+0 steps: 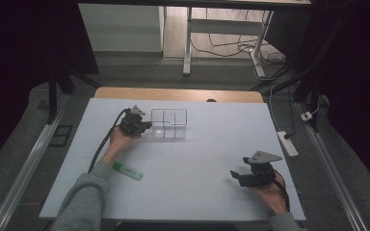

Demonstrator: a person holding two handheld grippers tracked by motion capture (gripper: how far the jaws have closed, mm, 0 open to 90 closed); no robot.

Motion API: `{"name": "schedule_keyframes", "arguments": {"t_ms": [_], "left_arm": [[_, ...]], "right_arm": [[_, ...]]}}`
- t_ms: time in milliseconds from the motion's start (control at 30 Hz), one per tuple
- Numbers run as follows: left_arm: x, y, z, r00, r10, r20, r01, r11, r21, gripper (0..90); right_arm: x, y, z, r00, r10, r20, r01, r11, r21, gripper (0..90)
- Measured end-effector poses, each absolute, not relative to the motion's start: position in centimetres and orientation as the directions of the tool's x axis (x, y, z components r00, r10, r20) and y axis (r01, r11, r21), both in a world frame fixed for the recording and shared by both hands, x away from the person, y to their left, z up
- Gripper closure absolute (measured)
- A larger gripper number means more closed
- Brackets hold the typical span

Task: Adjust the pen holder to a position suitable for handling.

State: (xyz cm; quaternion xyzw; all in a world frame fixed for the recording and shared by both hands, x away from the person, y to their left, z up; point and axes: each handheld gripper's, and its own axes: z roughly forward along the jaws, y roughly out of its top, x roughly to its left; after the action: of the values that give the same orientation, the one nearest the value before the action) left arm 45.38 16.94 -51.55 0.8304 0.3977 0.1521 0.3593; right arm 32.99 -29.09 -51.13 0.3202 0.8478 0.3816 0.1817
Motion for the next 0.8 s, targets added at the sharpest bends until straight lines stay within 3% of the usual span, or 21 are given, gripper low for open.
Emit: {"name": "schedule_keyframes", "arguments": {"t_ms": [800], "left_arm": [[45.7, 14.5, -51.8, 0.657, 0.754, -0.013, 0.523, -0.443, 0.728, 87.4]], "right_arm": [[33.0, -29.1, -51.2, -0.728, 0.683, -0.059, 0.411, 0.503, 0.760, 23.1]]}}
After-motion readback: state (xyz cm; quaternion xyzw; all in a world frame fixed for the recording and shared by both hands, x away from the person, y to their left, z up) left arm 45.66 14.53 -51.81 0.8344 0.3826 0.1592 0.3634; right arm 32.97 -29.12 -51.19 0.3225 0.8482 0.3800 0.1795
